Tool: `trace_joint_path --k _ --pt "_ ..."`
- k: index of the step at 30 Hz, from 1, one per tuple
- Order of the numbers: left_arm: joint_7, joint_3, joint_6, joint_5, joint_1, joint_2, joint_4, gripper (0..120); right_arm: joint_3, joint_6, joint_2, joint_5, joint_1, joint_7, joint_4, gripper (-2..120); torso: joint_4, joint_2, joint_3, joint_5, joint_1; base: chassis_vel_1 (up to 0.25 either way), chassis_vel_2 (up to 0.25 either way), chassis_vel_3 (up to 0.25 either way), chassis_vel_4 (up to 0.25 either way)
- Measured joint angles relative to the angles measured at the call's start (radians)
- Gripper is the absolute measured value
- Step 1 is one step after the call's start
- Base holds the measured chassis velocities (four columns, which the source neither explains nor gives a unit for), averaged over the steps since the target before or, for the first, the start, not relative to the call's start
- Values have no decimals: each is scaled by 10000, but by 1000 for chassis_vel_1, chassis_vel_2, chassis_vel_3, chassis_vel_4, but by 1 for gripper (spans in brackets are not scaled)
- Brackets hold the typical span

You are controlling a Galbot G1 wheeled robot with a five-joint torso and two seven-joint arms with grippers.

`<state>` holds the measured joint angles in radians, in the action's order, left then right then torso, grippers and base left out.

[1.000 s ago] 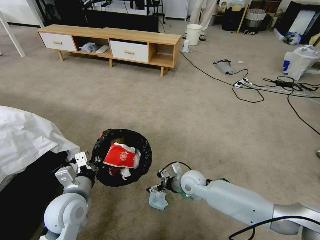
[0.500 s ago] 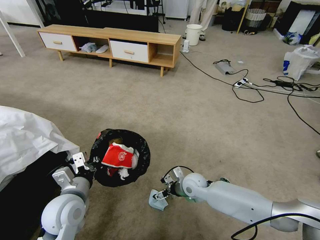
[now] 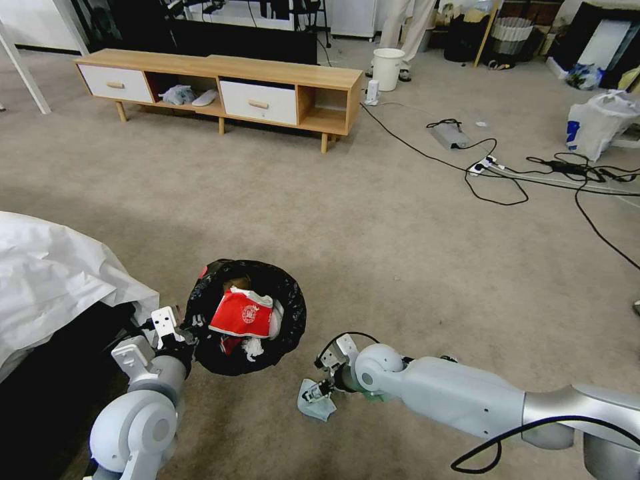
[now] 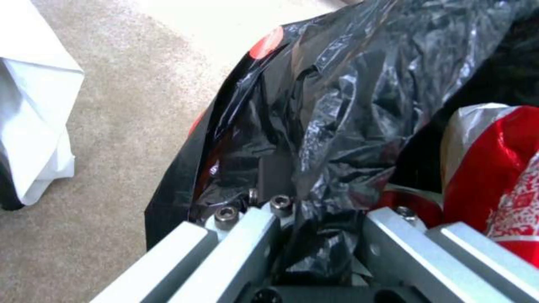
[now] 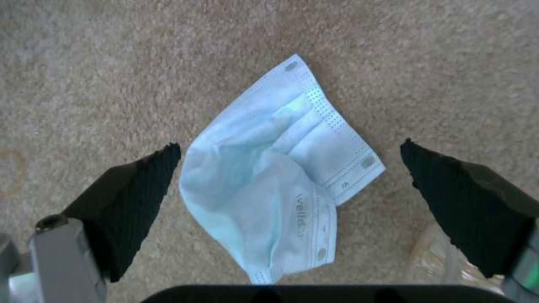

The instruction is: Pick up the trash bin and place the garbage on the floor into it.

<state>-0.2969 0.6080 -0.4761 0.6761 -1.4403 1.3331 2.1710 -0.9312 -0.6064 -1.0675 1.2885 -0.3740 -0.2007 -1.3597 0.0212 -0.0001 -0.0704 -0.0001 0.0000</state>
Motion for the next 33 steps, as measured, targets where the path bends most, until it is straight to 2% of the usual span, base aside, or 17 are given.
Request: trace_joint_path --k 10,15,19,25,33 --pt "19 -60 23 -98 6 123 -68 0 -14 94 -459 -393 -475 245 981 100 1 1 2 0 0 0 0 0 0" --pt "20 -55 36 -117 41 150 -135 0 89 116 -814 -613 -578 344 1375 100 15 14 11 -18 -3 0 0 0 0" --pt "20 -57 38 -126 41 165 -155 0 93 118 -990 -706 -581 381 1533 100 17 17 13 -20 -4 0 0 0 0" --pt "20 -46 43 -126 23 156 -157 0 103 163 -1221 -807 -603 417 1756 100 10 15 9 -11 -4 0 0 0 0" --pt "20 -86 45 -134 11 134 -157 0 188 231 -1018 -763 -710 298 1613 100 -10 2 0 12 -3 0 0 0 0"
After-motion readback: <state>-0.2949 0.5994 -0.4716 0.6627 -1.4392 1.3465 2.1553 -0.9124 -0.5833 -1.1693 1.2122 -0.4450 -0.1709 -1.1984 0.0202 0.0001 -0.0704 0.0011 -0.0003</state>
